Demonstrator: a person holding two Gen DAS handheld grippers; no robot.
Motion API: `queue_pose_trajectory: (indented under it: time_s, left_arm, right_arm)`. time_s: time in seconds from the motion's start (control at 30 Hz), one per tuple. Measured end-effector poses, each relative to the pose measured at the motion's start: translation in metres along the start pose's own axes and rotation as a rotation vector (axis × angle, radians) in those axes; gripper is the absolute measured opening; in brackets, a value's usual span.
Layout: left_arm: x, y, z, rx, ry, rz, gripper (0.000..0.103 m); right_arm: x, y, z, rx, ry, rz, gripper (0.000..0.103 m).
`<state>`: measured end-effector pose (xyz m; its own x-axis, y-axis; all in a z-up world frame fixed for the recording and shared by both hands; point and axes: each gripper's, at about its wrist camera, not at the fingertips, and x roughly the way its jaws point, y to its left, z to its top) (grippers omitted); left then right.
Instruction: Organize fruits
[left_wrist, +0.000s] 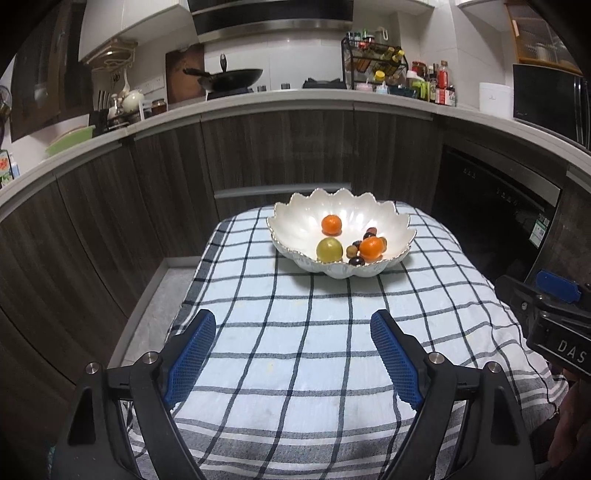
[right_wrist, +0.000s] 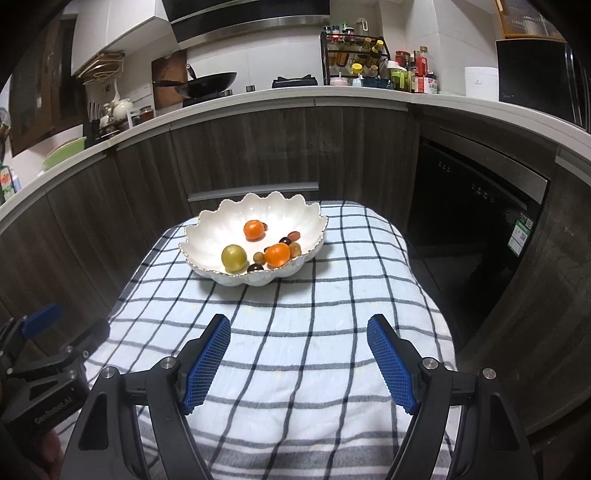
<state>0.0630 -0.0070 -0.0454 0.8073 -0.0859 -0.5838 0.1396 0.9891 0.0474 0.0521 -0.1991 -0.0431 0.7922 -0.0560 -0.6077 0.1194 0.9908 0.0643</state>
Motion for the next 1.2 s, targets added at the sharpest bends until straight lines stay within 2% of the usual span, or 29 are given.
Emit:
queue_pose_trajectory:
  time_s: [0.5,1.2]
  left_arm:
    - [-0.021,0.001,0.000,-0.004,-0.052,0.001,0.087]
    - [-0.021,0.001,0.001,-0.004,-0.054,-0.001,0.087]
  right_arm:
    - [-0.023,-0.006,-0.002,0.010,-0.046,-0.038,0.077]
    - [-0.024,-0.011,-0.001,0.017,-0.045,-0.045,0.077]
